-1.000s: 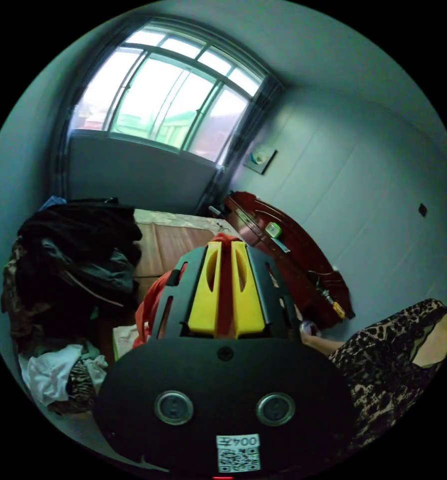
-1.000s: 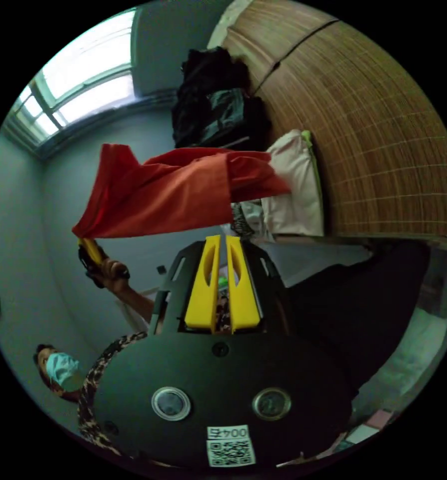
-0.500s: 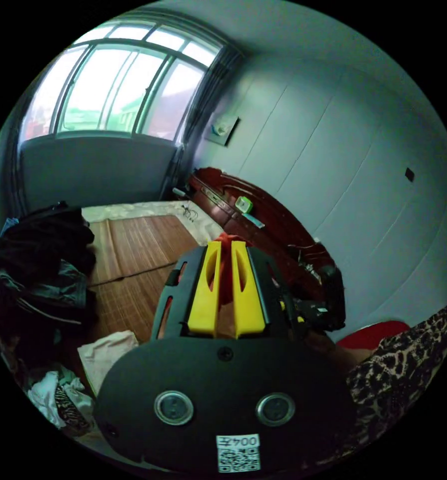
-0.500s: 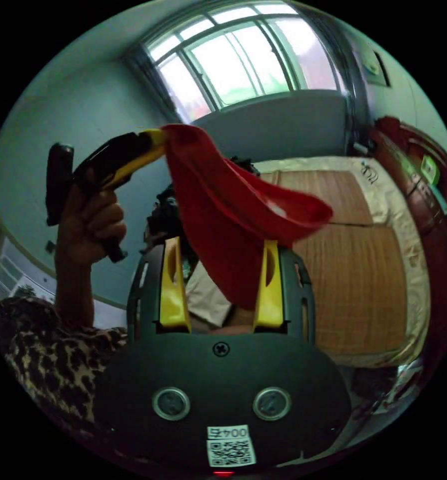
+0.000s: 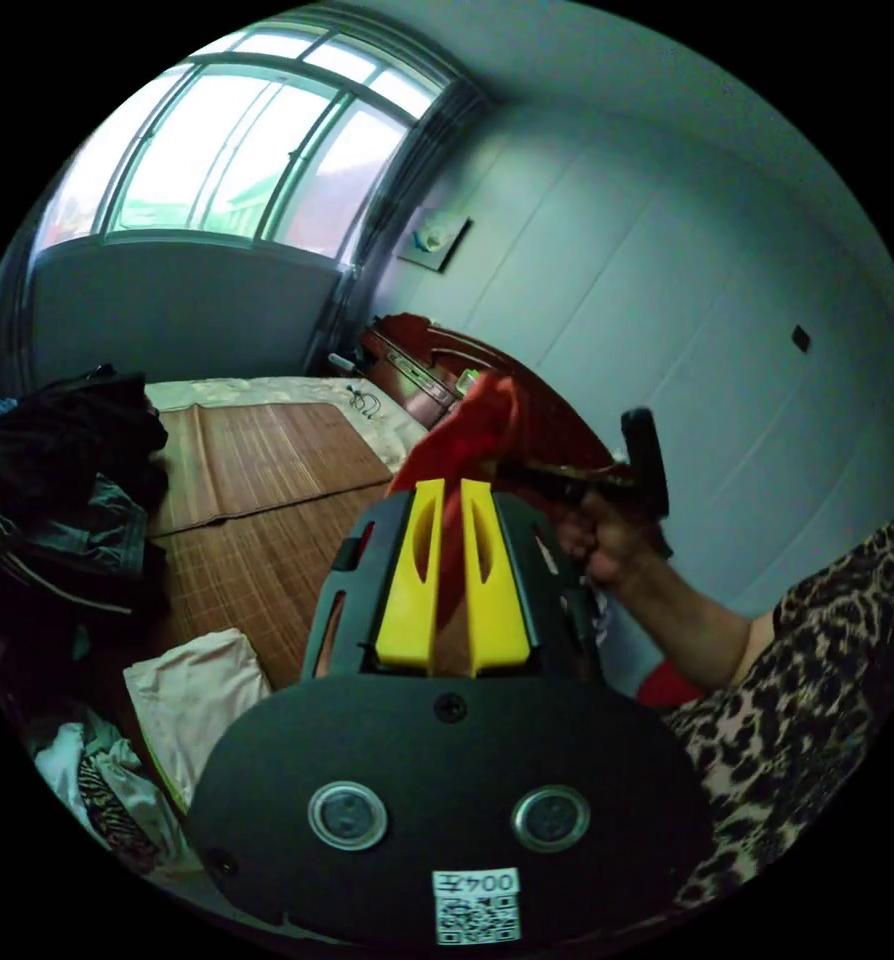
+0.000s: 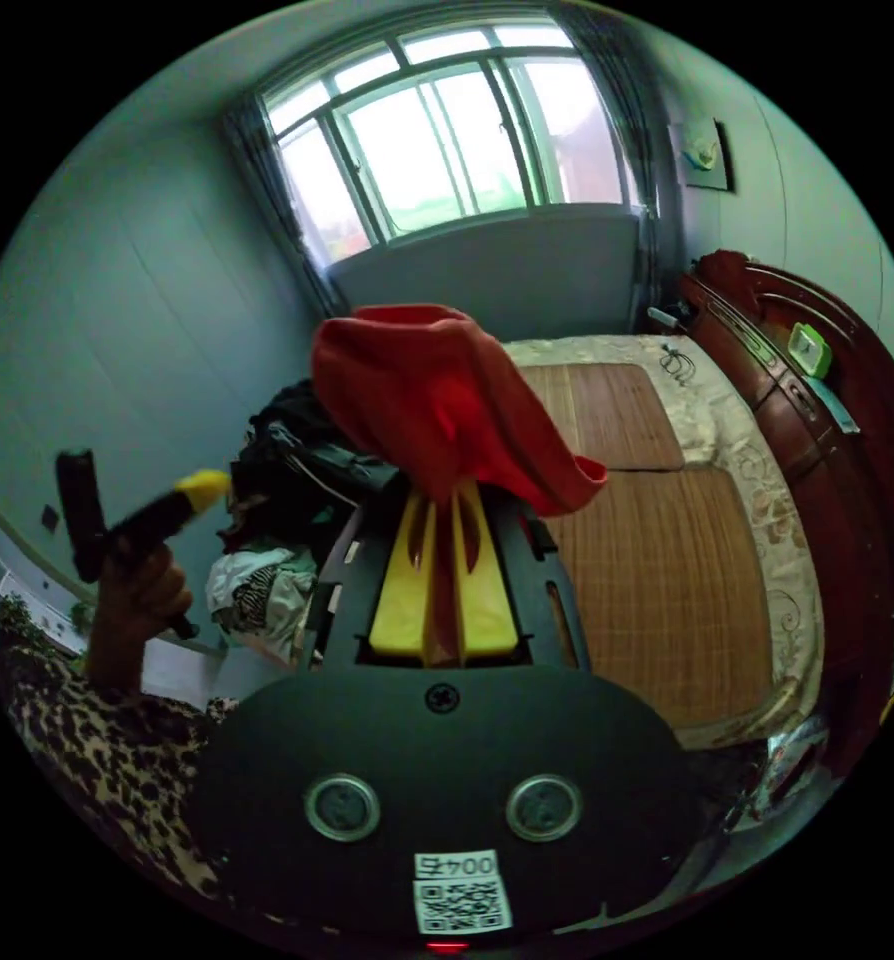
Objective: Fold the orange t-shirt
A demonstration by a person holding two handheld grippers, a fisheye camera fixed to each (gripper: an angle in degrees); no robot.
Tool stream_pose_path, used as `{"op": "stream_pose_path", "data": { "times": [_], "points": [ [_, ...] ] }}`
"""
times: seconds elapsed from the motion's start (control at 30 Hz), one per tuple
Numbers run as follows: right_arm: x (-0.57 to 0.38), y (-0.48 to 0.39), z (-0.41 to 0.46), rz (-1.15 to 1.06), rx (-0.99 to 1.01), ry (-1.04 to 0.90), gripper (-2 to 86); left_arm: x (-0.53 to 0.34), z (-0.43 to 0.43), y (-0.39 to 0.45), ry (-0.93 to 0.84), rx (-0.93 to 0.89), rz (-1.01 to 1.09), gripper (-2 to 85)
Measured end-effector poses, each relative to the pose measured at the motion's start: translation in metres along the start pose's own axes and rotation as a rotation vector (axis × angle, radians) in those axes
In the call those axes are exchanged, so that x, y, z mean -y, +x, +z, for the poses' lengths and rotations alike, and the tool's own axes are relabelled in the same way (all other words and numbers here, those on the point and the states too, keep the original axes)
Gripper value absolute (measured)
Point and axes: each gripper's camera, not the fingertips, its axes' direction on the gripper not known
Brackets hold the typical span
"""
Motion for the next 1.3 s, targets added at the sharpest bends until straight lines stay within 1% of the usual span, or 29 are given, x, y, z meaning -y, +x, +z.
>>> {"op": "stream_pose_path", "data": {
  "times": [0.03,0.1,0.13,0.17,0.3,0.37,0.43,0.5,0.63,0.73,0.93,1.07,1.23,1.3],
  "points": [
    [0.001,0.004,-0.007,-0.023,0.038,0.009,1.9,-0.011,0.006,-0.007,-0.018,0.003,-0.004,4.7],
    [0.009,0.015,-0.037,-0.126,0.224,0.029,1.6,-0.030,0.015,-0.018,-0.017,-0.005,-0.036,6.7],
    [0.012,0.017,-0.045,-0.153,0.269,0.032,1.4,-0.041,0.022,-0.026,-0.020,-0.006,-0.059,7.9],
    [0.017,0.021,-0.060,-0.209,0.363,0.035,1.2,-0.051,0.030,-0.033,-0.042,0.004,-0.073,9.2],
    [0.032,0.021,-0.113,-0.445,0.652,0.061,0.9,-0.069,0.050,-0.043,-0.120,0.100,-0.059,11.8],
    [0.037,0.019,-0.131,-0.516,0.719,0.063,0.9,-0.074,0.054,-0.046,-0.120,0.117,-0.065,12.3],
    [0.041,0.018,-0.143,-0.537,0.746,0.068,1.0,-0.080,0.057,-0.051,-0.098,0.115,-0.084,12.7],
    [0.043,0.019,-0.150,-0.551,0.814,0.064,1.0,-0.083,0.063,-0.054,-0.107,0.108,-0.093,12.8],
    [0.039,0.015,-0.152,-0.590,0.882,0.046,1.0,-0.094,0.081,-0.056,-0.128,0.030,-0.092,13.8],
    [0.034,0.002,-0.148,-0.648,0.910,-0.037,1.1,-0.103,0.094,-0.058,-0.146,0.019,-0.089,16.3],
    [0.029,-0.035,-0.155,-0.819,0.965,-0.192,1.4,-0.126,0.101,-0.092,-0.187,0.030,-0.143,21.6],
    [0.023,-0.058,-0.174,-0.934,1.013,-0.249,1.6,-0.140,0.094,-0.106,-0.196,0.018,-0.082,22.4],
    [0.016,-0.091,-0.199,-1.073,1.071,-0.307,1.7,-0.160,0.070,-0.143,-0.151,-0.177,-0.097,22.6],
    [0.013,-0.111,-0.213,-1.156,1.105,-0.346,1.7,-0.169,0.066,-0.153,-0.145,-0.216,-0.105,22.5]
  ]
}}
